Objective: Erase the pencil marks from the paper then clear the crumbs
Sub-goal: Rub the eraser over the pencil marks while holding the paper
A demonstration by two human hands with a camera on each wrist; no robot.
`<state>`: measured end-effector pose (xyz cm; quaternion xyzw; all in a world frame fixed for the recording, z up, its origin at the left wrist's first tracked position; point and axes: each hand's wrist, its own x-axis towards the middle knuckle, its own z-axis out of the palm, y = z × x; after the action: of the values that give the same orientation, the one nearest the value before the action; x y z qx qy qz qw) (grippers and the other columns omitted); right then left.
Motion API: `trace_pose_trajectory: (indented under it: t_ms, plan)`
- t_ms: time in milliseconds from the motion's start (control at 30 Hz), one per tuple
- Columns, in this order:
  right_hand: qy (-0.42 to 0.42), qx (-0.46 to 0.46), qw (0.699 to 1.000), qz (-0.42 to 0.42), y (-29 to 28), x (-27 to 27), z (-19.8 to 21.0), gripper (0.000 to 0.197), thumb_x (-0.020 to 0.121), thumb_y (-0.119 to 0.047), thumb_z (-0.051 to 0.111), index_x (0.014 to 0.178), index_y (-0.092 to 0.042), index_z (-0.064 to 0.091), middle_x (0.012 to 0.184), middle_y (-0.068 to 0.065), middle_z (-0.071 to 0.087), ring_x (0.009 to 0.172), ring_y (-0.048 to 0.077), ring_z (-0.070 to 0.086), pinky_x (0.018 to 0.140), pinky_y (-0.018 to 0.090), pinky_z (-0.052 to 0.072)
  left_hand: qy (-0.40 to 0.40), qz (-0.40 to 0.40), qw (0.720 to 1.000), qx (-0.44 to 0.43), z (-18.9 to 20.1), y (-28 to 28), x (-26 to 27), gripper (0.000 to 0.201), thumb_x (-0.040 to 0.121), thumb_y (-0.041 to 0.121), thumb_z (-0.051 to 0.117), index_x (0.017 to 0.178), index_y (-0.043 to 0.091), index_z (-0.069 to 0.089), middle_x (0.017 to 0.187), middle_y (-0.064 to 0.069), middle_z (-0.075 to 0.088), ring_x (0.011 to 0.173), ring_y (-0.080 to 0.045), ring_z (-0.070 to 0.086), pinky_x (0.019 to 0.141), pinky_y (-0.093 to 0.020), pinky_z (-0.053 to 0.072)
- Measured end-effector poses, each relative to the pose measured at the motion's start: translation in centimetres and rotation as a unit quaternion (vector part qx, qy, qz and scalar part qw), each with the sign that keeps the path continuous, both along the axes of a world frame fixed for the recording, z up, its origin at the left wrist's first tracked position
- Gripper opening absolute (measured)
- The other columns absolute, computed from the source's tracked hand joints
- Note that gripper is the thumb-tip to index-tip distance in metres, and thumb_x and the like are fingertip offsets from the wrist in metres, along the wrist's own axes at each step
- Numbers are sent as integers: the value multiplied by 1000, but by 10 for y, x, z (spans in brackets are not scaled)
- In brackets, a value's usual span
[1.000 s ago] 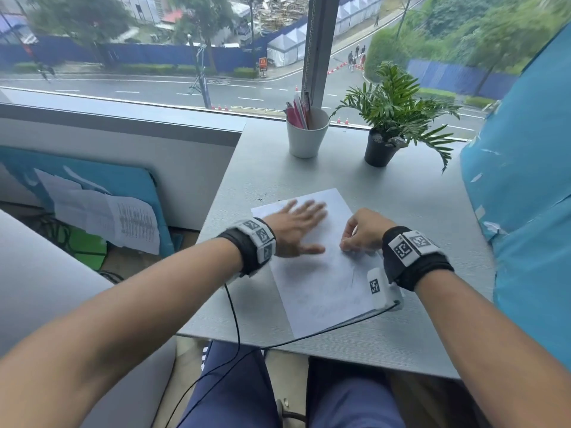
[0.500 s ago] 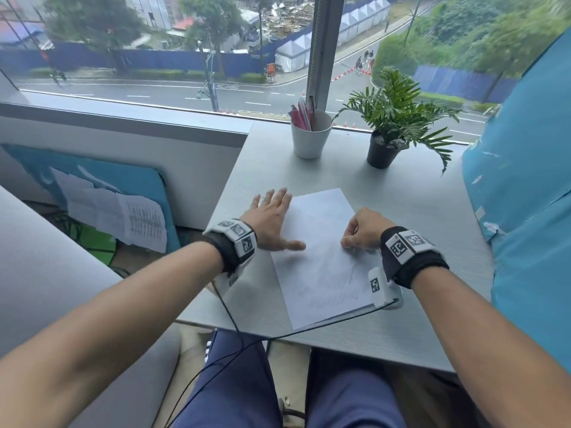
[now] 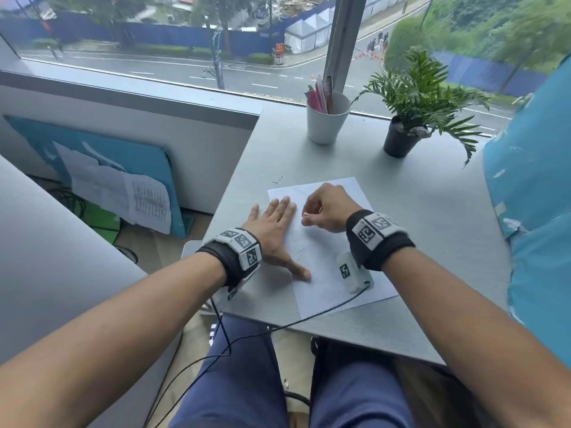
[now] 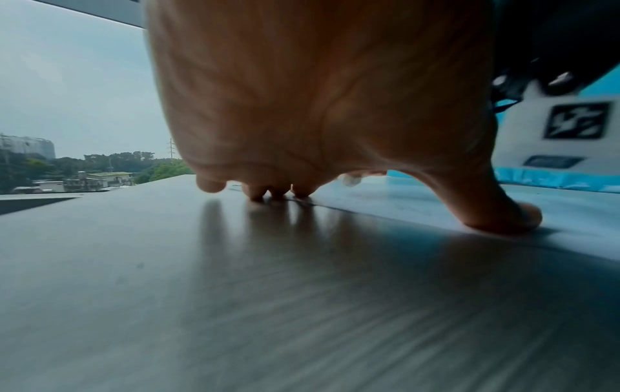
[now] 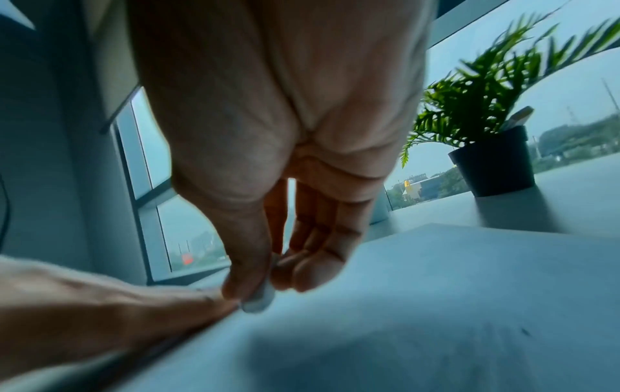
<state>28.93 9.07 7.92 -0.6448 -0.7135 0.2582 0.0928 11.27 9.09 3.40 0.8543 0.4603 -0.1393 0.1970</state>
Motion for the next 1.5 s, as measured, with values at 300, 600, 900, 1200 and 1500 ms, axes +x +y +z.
trace_pose_trajectory:
  t_ms: [300, 600, 900, 1200, 1500]
  plan:
    - [-43, -89, 981, 166, -10, -2, 1, 10, 73, -26, 80, 78, -17, 78, 59, -8, 66, 50, 1, 55, 57, 24, 50, 10, -14, 1000, 9, -3, 2, 1, 162, 39, 101, 56, 155, 20, -23, 161, 1, -31, 149, -20, -27, 117, -56, -18]
    - [-16, -63, 987, 150, -16, 0, 1, 7, 75, -20, 77, 77, -14, 78, 68, -1, 73, 55, 10, 62, 60, 29, 56, 21, -19, 1000, -2, -2, 1, 2, 164, 36, 102, 56, 154, 21, -24, 160, 3, -32, 148, -19, -27, 117, -58, -16]
    - [37, 31, 999, 21, 12, 8, -10, 10, 76, -20, 78, 82, -12, 79, 75, 0, 75, 71, 12, 69, 69, 22, 54, 19, -19, 1000, -14, 4, 1, 1, 164, 36, 101, 58, 154, 23, -24, 161, 4, -32, 149, -18, -27, 117, -59, -17]
    - [3, 28, 999, 36, 26, 6, -4, 15, 77, -23, 80, 86, -11, 80, 77, 0, 75, 66, 6, 64, 66, 18, 47, 9, -16, 1000, -13, 4, 1, 0, 164, 34, 102, 56, 155, 23, -22, 162, 5, -29, 149, -18, -25, 117, -59, -15]
    - [-38, -112, 972, 203, -5, 0, 4, 5, 74, -24, 79, 75, -20, 78, 56, -6, 68, 50, 7, 61, 54, 23, 50, 13, -21, 1000, -20, 2, 1, 1, 165, 36, 101, 58, 154, 22, -24, 160, 5, -32, 148, -17, -27, 118, -57, -16]
